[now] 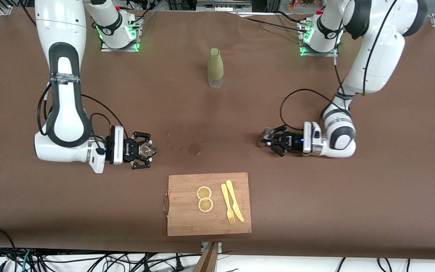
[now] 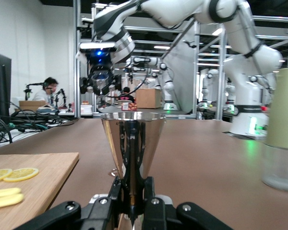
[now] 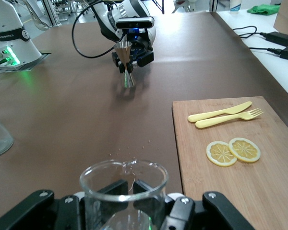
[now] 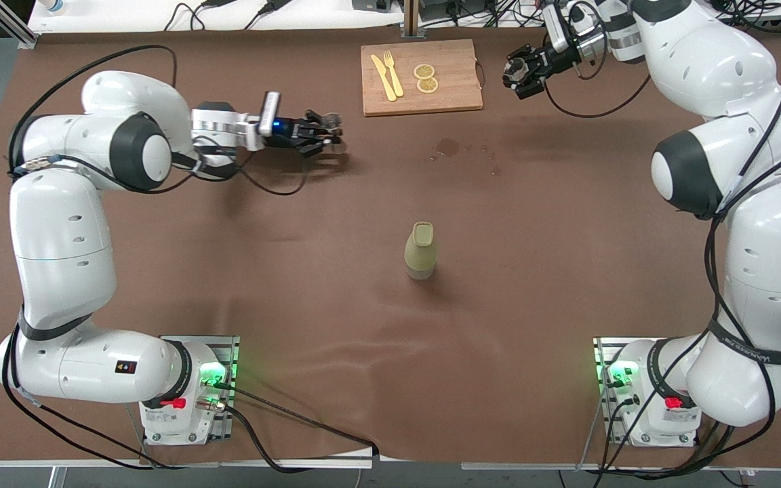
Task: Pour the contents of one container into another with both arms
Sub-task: 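Lift the glass cup and jigger, bringing both grippers together mid-table, then raise the glass cup above the jigger rim with the right gripper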
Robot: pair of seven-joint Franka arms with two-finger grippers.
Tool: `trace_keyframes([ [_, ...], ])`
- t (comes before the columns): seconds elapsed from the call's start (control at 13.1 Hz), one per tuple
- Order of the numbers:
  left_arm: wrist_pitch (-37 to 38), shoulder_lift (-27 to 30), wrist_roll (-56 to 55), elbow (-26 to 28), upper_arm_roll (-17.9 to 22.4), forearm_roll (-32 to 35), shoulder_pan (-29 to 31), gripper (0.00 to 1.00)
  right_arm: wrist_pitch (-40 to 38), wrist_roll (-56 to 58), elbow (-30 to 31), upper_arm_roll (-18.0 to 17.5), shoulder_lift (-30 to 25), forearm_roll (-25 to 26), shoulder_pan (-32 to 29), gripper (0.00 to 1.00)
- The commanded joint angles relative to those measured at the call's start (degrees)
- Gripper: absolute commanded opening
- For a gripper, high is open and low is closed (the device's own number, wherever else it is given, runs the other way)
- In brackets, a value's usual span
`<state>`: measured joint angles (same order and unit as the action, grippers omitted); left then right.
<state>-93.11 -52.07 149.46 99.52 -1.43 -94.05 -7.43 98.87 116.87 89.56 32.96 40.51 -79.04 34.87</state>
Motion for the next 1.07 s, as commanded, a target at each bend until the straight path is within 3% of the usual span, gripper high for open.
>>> trace_keyframes([
  [0.0, -6.1, 1.4, 1.4, 1.6, -0.4, -8.0, -5.5, 0.0, 2.7, -5.0, 2.6, 4.0, -2.5, -0.7, 6.3, 0.07],
  [0.3, -14.2, 1.0, 0.8, 0.1, -0.5, -17.3, -14.3, 0.0, 5.4, -6.7, 4.0, 6.1, -3.5, -0.8, 11.4, 0.07],
  [0.53, -18.2, -0.7, -1.2, -2.4, -0.5, -23.8, -20.3, 0.0, 7.4, -10.2, 4.3, 10.2, -3.1, -0.8, 17.1, 0.07],
  [0.99, -22.5, -4.7, -1.4, -8.7, -0.5, -27.1, -24.6, 0.0, 10.7, -14.0, 4.3, 14.8, 0.0, -0.8, 25.0, 0.07],
])
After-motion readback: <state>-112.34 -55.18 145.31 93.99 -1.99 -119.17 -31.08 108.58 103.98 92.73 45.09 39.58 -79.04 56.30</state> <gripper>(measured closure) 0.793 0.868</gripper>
